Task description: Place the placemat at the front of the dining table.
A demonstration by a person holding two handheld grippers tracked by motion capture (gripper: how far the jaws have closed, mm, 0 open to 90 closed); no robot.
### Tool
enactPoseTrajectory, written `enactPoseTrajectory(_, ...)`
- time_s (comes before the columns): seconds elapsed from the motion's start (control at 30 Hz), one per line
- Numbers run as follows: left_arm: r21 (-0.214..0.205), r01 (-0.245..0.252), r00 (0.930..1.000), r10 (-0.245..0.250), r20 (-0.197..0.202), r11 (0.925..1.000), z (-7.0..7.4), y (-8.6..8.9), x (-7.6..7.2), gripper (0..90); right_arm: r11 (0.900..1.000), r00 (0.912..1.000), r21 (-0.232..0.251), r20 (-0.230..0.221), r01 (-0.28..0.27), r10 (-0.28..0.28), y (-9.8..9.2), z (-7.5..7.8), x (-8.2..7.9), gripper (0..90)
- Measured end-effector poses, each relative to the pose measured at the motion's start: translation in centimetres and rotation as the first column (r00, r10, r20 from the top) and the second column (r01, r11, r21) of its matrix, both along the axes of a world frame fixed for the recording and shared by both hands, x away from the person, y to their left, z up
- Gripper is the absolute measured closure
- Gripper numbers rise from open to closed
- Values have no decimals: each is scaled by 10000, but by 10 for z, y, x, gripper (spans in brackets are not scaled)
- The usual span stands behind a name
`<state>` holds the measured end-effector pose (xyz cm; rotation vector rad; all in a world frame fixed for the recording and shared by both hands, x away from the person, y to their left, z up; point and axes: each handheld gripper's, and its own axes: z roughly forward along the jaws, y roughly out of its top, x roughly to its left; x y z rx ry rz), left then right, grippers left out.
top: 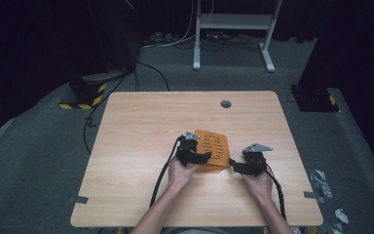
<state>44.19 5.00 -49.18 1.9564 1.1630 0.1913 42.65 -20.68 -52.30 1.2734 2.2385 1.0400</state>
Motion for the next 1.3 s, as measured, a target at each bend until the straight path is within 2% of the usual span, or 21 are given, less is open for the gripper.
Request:
enactPoseTrajectory(0.2,-4,156,9998,-156,132,9999,7,-7,0,412,9999,9999,-82,-83,-68,67,0,1,0,302)
enactPoseTrajectory(0.3,-27,291,9995,-291,134,9996,8,-10,1,437,9984,9999,-560,-98,-93,88,6,1,-2,306)
enactPoseTrajectory(0.33,37,313,9994,-314,137,9995,8,-12,1,441,9970,9999,-758,83,-142,149,9,0,-3,316)
enactPoseTrajectory(0.37,90,308,9994,-309,129,9995,8,-13,1,450,9965,9997,-797,-13,-260,260,10,1,-4,316)
enactPoseTrajectory(0.4,111,296,9995,-297,95,9995,7,-14,1,466,9979,9999,-633,-14,-137,136,9,0,-2,312)
enactPoseTrajectory(0.6,67,267,9996,-267,41,9996,11,-14,2,513,9975,9999,-694,15,-162,163,9,0,-2,311)
enactPoseTrajectory(0.7,245,199,9998,-200,16,9995,12,-16,3,509,9975,9999,-688,16,-163,165,9,0,-3,311)
enactPoseTrajectory(0.73,422,110,9999,-113,67,9990,13,-18,3,459,9975,9999,-695,18,-159,161,9,0,-3,312)
enactPoseTrajectory(0.77,487,118,9999,-121,62,9987,12,-19,3,459,9975,9999,-695,18,-159,161,9,0,-3,312)
enactPoseTrajectory(0.9,547,58,10000,-57,-20,9985,12,-20,3,463,9964,9997,-810,10,-260,262,9,1,-3,314)
enactPoseTrajectory(1.0,438,84,10000,-82,-54,9990,14,-19,3,511,9961,9995,-833,38,-299,304,8,1,-3,316)
enactPoseTrajectory(1.3,38,192,9998,-192,30,9998,16,-21,1,548,9968,9996,-750,-22,-292,291,6,1,-4,331)
